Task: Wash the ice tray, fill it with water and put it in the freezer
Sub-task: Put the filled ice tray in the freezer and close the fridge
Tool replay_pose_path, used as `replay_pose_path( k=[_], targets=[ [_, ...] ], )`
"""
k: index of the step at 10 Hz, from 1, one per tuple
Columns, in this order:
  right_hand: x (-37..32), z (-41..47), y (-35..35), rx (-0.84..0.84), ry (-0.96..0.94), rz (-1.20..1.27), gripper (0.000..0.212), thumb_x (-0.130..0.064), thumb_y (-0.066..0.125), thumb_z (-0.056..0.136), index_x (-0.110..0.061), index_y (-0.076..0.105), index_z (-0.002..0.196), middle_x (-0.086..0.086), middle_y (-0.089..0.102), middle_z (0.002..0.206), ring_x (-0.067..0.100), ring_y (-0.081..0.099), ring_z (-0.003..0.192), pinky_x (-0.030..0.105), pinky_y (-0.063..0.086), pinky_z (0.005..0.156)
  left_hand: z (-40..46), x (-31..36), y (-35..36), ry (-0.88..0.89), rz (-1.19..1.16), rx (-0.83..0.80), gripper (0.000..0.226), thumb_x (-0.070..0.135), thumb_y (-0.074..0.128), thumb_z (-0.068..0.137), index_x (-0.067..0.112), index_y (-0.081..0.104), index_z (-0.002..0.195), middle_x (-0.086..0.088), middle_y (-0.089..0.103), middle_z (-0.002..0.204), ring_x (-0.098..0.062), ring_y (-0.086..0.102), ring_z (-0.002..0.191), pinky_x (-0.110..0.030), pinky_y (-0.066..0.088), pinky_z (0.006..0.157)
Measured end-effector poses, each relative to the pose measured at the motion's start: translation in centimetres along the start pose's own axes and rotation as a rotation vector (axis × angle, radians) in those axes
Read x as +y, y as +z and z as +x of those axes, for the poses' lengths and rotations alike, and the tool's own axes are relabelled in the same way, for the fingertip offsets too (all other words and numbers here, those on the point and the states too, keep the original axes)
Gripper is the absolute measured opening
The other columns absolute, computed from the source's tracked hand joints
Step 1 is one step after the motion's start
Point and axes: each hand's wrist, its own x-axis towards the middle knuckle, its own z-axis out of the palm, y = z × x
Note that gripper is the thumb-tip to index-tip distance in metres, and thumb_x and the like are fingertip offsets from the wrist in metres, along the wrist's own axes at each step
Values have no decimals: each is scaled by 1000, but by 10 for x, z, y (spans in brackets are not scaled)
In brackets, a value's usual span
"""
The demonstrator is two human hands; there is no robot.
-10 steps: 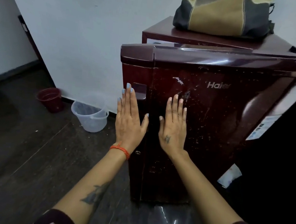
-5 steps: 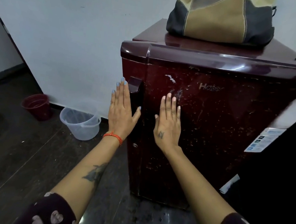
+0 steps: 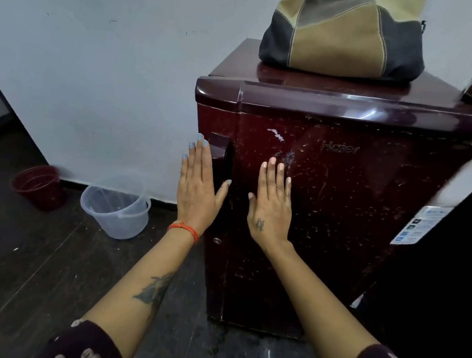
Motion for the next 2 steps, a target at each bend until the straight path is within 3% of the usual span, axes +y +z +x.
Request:
replay_pose_path(
  k=[2],
  targets=[
    [-17, -1, -18, 8, 55, 18, 61, -32, 29, 100, -9, 2, 148, 6, -6, 157, 19, -7, 146, 35, -7, 119, 1, 4, -12, 95, 23, 15, 71, 38, 37, 96, 5, 2, 149, -19, 13, 157, -24, -7, 145, -38, -5, 118]
  ],
)
